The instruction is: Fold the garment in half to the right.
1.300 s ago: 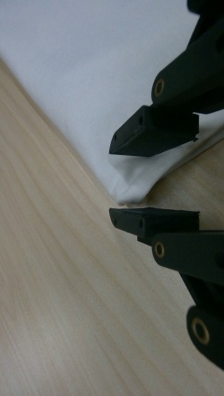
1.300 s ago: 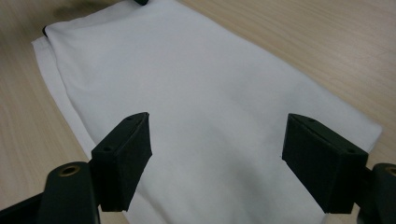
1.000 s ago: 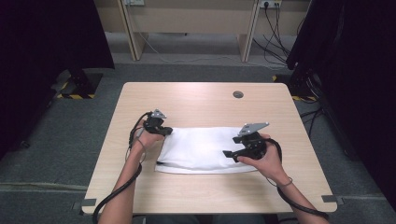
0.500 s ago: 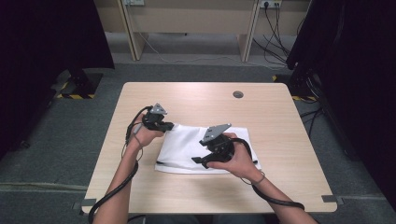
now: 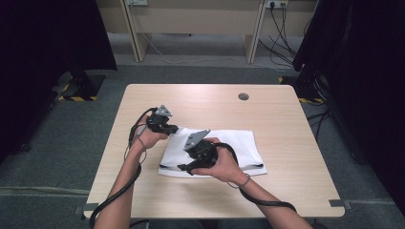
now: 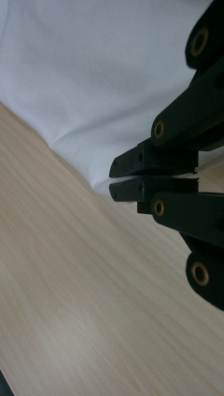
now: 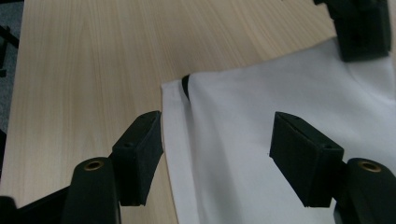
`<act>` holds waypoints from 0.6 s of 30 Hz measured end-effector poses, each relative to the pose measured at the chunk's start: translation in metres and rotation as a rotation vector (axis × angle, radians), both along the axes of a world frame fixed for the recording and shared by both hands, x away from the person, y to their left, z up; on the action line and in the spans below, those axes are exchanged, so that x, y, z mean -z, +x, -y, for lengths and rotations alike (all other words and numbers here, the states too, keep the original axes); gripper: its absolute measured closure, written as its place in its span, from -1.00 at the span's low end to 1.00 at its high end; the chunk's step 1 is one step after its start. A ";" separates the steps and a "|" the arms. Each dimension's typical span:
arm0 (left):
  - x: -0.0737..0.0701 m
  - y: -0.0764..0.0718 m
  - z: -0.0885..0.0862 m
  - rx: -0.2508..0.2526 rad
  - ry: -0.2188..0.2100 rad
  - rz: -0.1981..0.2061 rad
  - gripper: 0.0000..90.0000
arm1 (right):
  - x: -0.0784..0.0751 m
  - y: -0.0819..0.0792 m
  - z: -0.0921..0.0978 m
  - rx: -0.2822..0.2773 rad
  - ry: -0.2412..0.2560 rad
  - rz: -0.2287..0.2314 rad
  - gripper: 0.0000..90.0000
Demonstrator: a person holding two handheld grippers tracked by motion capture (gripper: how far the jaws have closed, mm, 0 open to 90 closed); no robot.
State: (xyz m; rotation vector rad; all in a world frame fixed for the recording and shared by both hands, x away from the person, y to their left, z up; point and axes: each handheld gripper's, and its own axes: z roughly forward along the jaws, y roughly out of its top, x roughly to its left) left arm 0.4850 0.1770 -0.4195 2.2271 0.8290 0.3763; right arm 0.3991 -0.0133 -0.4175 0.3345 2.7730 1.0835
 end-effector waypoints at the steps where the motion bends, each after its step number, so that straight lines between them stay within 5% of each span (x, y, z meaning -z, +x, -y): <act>1: 0.000 0.000 0.000 0.002 0.004 0.000 0.91 | 0.001 -0.001 -0.006 -0.009 -0.006 -0.002 -0.21; 10: 0.000 0.000 -0.003 0.015 0.017 -0.010 0.92 | 0.017 -0.006 -0.052 -0.083 -0.060 -0.017 -0.16; 18: 0.000 0.000 -0.005 0.018 0.026 -0.018 0.92 | 0.036 -0.005 -0.069 -0.090 -0.102 -0.016 -0.12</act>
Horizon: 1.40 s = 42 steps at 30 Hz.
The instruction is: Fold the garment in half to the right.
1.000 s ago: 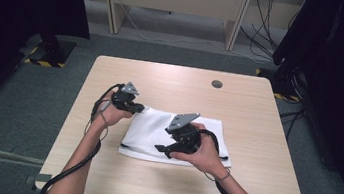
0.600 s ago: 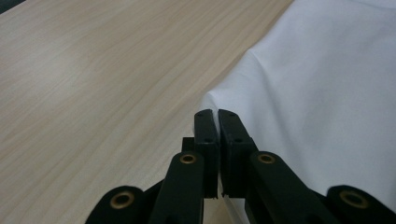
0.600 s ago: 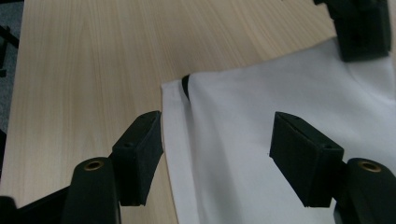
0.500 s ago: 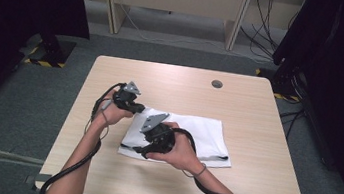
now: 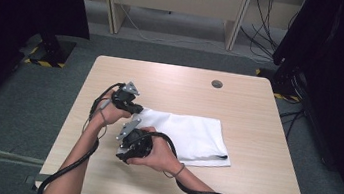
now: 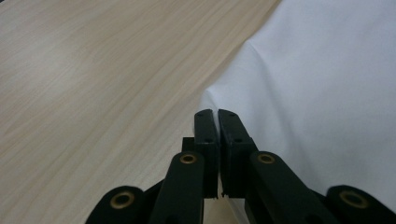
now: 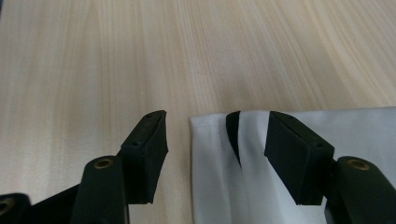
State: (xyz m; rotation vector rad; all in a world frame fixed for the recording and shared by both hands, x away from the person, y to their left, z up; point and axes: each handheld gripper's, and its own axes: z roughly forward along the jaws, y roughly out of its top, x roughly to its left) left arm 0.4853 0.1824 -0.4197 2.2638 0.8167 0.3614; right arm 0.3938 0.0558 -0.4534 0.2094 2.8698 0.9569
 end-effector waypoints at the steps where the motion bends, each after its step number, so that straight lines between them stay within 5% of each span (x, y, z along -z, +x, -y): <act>1: 0.000 0.000 0.000 0.001 0.002 -0.001 0.92 | 0.001 0.001 -0.001 0.003 -0.001 -0.003 -0.12; 14: 0.003 0.002 0.001 0.008 0.014 -0.011 0.91 | 0.013 0.008 -0.007 0.016 -0.035 -0.019 0.10; 27: 0.008 0.006 0.000 0.004 0.020 -0.039 0.91 | 0.013 0.013 -0.005 0.051 -0.018 -0.017 0.74; 31: 0.008 0.006 0.000 0.003 0.016 -0.045 0.91 | 0.012 0.013 -0.005 0.060 -0.015 -0.014 0.80; 42: -0.007 0.007 0.001 -0.012 0.017 -0.039 0.91 | -0.009 0.011 0.000 0.084 0.080 -0.003 0.81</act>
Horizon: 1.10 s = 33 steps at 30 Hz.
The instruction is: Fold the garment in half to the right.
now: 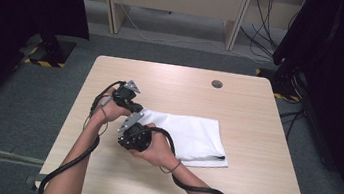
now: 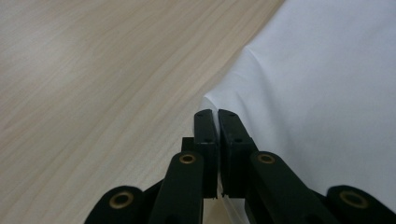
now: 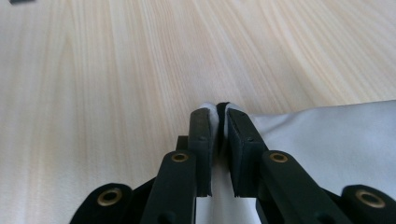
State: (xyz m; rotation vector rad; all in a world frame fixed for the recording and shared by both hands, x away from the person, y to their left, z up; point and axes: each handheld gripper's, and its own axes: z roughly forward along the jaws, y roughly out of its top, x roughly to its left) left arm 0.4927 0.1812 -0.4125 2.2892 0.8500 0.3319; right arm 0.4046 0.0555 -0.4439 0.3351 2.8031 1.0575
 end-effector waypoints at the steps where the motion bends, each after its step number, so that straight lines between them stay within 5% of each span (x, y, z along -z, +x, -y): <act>1: -0.002 0.000 0.000 -0.001 0.001 0.001 0.91 | -0.002 0.000 0.001 0.007 0.010 -0.002 0.81; 33: -0.049 0.006 -0.002 -0.031 0.030 0.018 0.91 | -0.060 0.000 0.015 0.017 0.189 0.013 0.82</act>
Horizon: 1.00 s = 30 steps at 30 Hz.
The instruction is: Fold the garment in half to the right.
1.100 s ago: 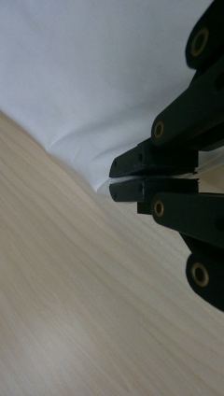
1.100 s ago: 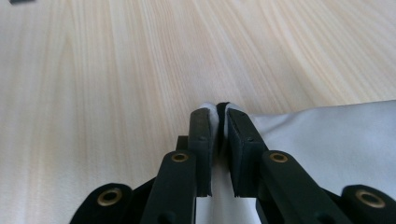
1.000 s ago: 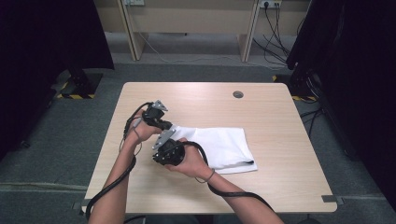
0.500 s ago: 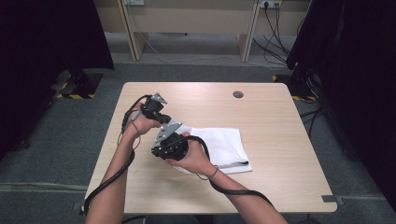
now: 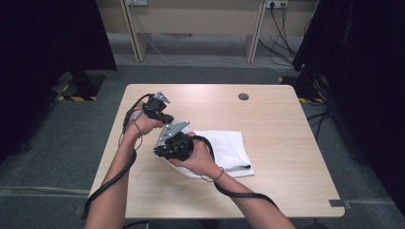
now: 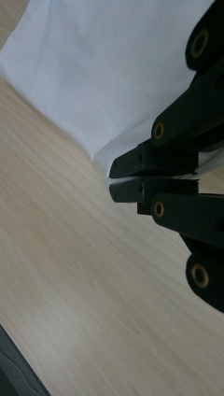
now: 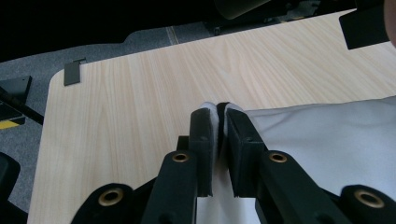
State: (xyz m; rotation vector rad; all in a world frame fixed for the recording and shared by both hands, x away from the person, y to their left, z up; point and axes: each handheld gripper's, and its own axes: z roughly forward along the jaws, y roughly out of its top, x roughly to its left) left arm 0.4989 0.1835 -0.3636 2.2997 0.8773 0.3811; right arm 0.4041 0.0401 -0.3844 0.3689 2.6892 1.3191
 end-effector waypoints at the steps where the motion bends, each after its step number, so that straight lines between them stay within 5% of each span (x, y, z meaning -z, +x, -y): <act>1: -0.004 0.000 0.000 -0.001 0.003 0.001 0.91 | 0.000 0.000 0.000 0.000 0.000 0.000 0.82; 30: -0.030 0.000 -0.008 -0.018 0.023 0.026 0.91 | -0.025 0.002 -0.003 0.012 0.064 0.015 0.83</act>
